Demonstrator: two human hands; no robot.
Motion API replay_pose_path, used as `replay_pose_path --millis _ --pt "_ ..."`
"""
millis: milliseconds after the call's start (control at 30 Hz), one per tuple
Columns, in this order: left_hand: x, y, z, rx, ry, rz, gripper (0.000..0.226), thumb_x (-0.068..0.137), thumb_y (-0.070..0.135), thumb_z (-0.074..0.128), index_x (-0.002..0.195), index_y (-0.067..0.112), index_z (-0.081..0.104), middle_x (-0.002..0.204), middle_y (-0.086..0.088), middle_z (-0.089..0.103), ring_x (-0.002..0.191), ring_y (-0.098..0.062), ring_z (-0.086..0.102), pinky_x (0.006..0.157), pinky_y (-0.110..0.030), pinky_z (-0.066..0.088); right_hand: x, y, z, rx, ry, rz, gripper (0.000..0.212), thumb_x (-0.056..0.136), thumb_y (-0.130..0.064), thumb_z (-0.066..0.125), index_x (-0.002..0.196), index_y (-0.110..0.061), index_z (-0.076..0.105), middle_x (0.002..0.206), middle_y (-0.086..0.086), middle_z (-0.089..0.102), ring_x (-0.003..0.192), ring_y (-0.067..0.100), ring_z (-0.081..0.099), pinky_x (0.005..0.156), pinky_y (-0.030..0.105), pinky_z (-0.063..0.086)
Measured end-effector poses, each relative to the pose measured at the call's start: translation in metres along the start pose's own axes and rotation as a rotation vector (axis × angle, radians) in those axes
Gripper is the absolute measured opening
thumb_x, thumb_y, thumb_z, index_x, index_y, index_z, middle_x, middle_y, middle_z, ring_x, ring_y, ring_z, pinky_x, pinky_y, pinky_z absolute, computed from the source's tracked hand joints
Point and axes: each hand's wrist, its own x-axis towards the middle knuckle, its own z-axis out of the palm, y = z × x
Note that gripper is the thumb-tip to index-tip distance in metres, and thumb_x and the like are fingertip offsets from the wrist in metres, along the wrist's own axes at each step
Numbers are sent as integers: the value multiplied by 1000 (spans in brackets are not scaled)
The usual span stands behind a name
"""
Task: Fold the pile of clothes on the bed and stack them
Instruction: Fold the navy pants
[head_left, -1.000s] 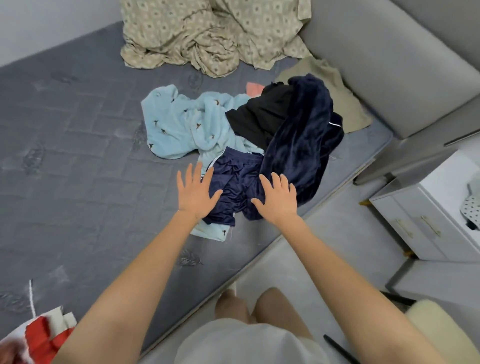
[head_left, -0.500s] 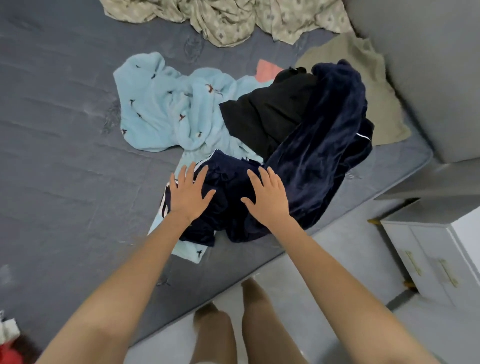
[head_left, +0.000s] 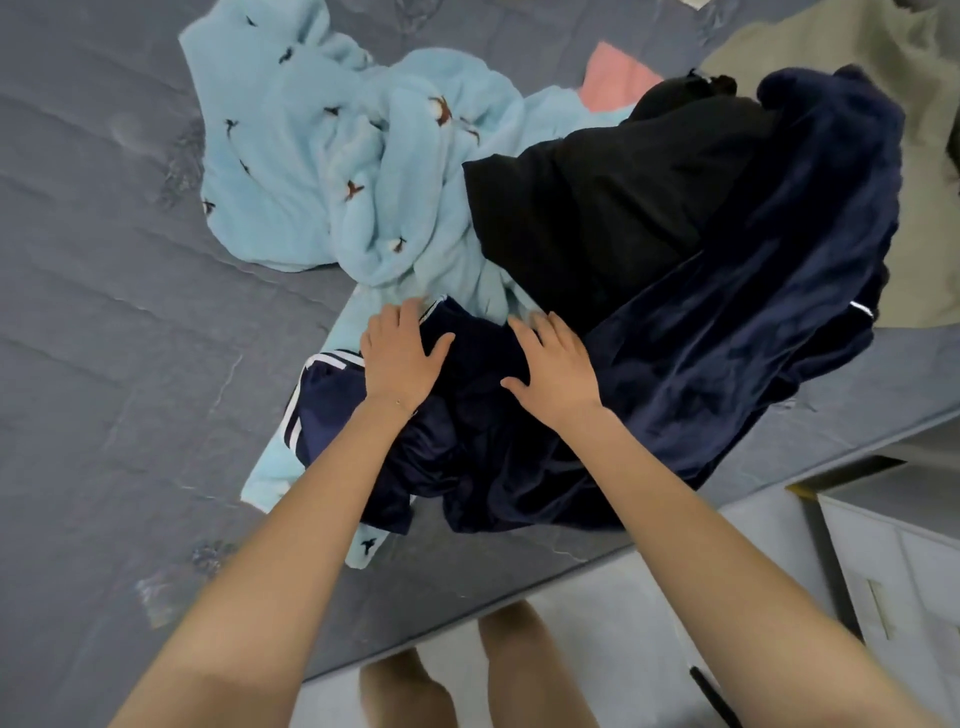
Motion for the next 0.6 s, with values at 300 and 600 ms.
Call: replay_pose_path --millis 300,600 --pt "-22 -9 -33 -452 19 138 7 99 19 55 92 18 56 87 2 61 84 -9 54 79 -21 42 17 -12 -16 188 -37 -107 93 86 -41 71 157 -24 14 159 5 26 147 27 16 119 42 13" --pt "-74 -27 -145 -584 133 117 9 102 14 50 101 19 57 87 21 57 80 10 52 76 -13 39 -15 -69 -78 151 -175 -241 40 87 -41 68 121 -22 61 112 1 69 109 23 59 105 37 35"
